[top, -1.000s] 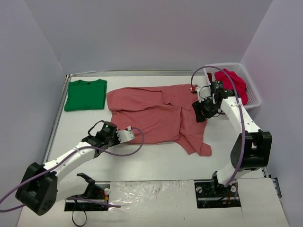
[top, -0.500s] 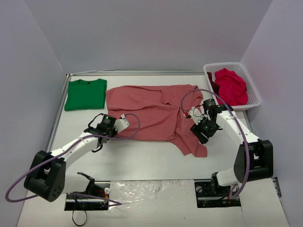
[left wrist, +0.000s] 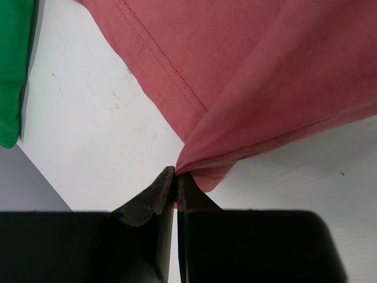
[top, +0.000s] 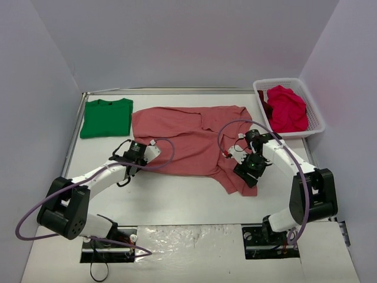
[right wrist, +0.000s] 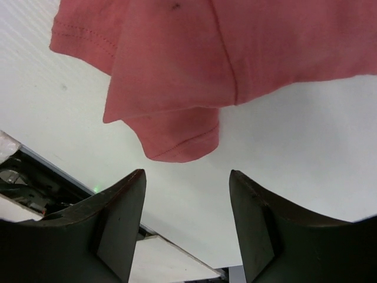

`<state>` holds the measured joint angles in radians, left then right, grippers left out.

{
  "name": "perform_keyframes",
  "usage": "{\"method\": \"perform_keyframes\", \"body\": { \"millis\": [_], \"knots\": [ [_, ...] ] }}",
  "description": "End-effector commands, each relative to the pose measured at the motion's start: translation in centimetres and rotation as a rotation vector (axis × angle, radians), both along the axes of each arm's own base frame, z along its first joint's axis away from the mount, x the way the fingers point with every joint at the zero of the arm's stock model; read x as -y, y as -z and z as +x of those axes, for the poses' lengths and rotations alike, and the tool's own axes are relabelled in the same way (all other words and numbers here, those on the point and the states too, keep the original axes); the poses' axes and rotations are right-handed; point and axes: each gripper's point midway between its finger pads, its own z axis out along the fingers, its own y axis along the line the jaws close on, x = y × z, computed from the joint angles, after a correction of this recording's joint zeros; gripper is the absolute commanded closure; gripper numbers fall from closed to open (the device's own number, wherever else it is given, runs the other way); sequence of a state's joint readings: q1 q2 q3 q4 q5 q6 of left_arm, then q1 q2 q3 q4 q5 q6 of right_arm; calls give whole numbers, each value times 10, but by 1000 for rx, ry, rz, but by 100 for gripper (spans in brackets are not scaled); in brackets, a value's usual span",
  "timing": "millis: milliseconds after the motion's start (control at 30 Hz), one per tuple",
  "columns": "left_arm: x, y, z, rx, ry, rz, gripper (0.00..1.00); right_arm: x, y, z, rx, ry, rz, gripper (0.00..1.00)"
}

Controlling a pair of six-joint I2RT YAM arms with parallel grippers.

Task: Fold and stack the t-shirts
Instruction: Flatten out the tshirt

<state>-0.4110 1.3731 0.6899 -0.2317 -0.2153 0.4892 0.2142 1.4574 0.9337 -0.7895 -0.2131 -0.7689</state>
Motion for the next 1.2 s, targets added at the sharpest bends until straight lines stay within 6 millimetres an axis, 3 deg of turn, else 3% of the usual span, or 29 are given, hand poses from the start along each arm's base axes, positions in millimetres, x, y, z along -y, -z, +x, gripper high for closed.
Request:
{"method": "perform_keyframes", "body": {
  "millis": [0, 300, 533, 833, 900, 933, 967, 1000, 1033, 1167],
  "knots": [
    [-8, -3, 3, 22, -47, 3, 98, -9, -5, -18, -100, -62, 0, 45],
    [-11, -7, 3, 26, -63, -21, 98, -17, 13, -41, -200, -143, -113, 44],
    [-11, -8, 3, 22, -67, -32, 98, -23, 26, -39, -201, -174, -186, 41],
    [-12, -9, 3, 22, -70, -43, 98, -44, 52, -34, -201, -231, -269, 40],
    [-11, -9, 3, 21, -69, -44, 98, -50, 58, -32, -188, -237, -278, 50],
    [-11, -9, 3, 20, -67, -44, 97, -50, 63, -32, -198, -237, -289, 67],
    [-11, -9, 3, 18, -67, -43, 98, -50, 64, -32, -200, -234, -288, 74],
    [-11, -9, 2, 18, -67, -43, 98, -51, 65, -32, -201, -232, -286, 93],
    [-11, -10, 2, 19, -66, -45, 98, -53, 63, -31, -197, -228, -276, 100],
    [-10, -10, 2, 18, -60, -52, 98, -70, 40, -34, -215, -235, -167, 100]
  ]
}}
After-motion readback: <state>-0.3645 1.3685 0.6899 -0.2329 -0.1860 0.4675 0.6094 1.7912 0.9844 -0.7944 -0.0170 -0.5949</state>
